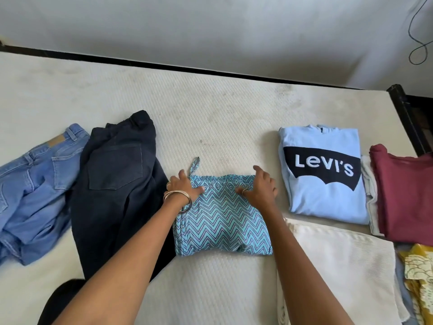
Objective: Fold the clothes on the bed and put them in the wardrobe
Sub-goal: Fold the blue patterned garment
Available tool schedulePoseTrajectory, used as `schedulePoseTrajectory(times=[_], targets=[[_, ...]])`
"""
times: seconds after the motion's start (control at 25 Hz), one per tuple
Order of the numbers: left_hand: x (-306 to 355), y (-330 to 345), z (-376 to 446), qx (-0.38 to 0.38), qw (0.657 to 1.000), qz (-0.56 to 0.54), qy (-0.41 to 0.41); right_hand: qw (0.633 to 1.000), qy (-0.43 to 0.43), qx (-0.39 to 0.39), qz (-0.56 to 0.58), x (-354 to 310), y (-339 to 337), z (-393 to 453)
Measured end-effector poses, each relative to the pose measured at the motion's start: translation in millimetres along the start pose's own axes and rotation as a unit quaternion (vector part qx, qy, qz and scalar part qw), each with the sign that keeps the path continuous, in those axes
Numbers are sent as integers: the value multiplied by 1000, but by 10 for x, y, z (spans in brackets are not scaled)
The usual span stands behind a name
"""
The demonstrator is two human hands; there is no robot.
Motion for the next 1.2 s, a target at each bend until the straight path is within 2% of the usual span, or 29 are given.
schedulePoseTrajectory(times=[0.12,0.2,0.28,0.32,0.4,0.48,0.56,0.64,0.72,0.76,0.84,0.88,0.92,1.04,1.2], targets=[[-125,-28,177,-88,994,-40,-57,985,-19,-121,-124,82,67,80],[-171,-69,245,-150,971,-172,-71,974,-41,-137,-176,85,57,135],[-175,-136,208,-185,931,-309,-52,975,-75,-129,-163,71,-1,209],[-175,-186,139,-195,912,-359,-30,981,-95,-121,-120,62,-78,209],[-183,-340,-46,-199,873,-444,29,986,-126,-105,35,60,-317,138],[-124,-550,-260,-186,828,-518,107,970,-120,-48,204,46,-690,-21],[-25,-785,-542,-112,816,-524,217,944,-142,50,295,-1,-1112,-248],[90,-968,-903,-35,811,-495,309,929,-183,129,296,-81,-1472,-522],[140,-1033,-1209,9,809,-466,359,930,-203,163,258,-99,-1683,-774],[145,-1018,-1326,3,820,-439,368,938,-206,165,224,-72,-1738,-880],[150,-920,-1459,-43,871,-308,380,961,-202,130,135,8,-1784,-1087],[125,-859,-1570,-55,894,-236,377,964,-198,118,131,71,-1810,-1232],[97,-797,-1670,-66,900,-208,378,962,-190,112,161,109,-1867,-1403],[155,-683,-2063,-130,853,-313,396,943,-156,98,277,273,-2108,-1954],[388,-448,-2538,-246,793,-388,400,926,-134,112,335,658,-2455,-2491]])
Point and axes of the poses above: each hand's wrist, its own z-axis towards the middle knuckle, its own y-axis out of the palm, x = y × z, the point moved 2 cm from there along z, towards the middle knuckle, and after that the axes turned 13 degrees about -y, right-handed, at the moved point
